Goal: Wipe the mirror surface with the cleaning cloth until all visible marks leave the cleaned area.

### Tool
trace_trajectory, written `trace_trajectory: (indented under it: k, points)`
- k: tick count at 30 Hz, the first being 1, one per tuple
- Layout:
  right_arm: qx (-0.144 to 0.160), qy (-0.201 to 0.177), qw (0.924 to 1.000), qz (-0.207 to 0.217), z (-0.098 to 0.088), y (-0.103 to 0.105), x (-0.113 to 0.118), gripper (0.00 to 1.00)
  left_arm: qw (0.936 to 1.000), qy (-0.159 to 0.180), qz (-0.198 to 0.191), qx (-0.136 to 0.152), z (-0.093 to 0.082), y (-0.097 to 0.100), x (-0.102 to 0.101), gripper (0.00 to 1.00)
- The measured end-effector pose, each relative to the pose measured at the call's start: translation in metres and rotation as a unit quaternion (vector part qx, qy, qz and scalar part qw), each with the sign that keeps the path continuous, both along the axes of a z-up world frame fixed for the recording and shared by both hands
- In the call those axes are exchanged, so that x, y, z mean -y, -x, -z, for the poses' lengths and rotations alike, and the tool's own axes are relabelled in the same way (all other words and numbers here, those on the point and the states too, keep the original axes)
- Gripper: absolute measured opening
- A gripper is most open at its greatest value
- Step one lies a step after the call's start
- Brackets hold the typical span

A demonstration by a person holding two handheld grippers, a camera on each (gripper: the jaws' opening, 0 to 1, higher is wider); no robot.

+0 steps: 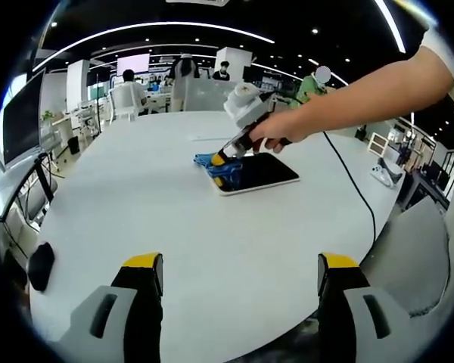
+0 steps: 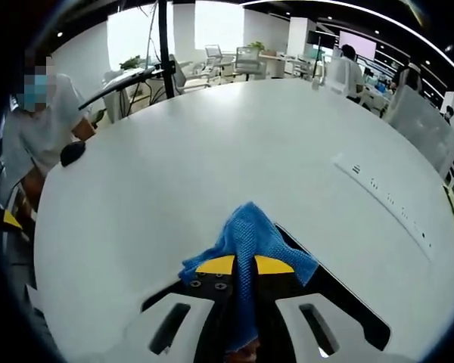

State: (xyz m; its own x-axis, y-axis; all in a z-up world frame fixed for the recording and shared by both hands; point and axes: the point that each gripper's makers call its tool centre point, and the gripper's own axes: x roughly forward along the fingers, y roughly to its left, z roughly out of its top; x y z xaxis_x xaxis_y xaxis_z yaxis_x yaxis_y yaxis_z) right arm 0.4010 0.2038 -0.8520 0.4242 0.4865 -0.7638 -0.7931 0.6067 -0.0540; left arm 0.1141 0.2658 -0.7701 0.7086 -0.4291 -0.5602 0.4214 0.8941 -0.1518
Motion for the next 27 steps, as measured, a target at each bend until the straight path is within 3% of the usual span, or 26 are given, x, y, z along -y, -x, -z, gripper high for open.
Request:
trace_trajectory:
  k: [27]
  points:
    - [-0.012, -0.006, 0.9998, -0.015, -0.005, 0.039, 0.003, 0.03, 0.9999, 0.000, 0.010, 0.002, -0.003, -0.005, 0.006, 0.85]
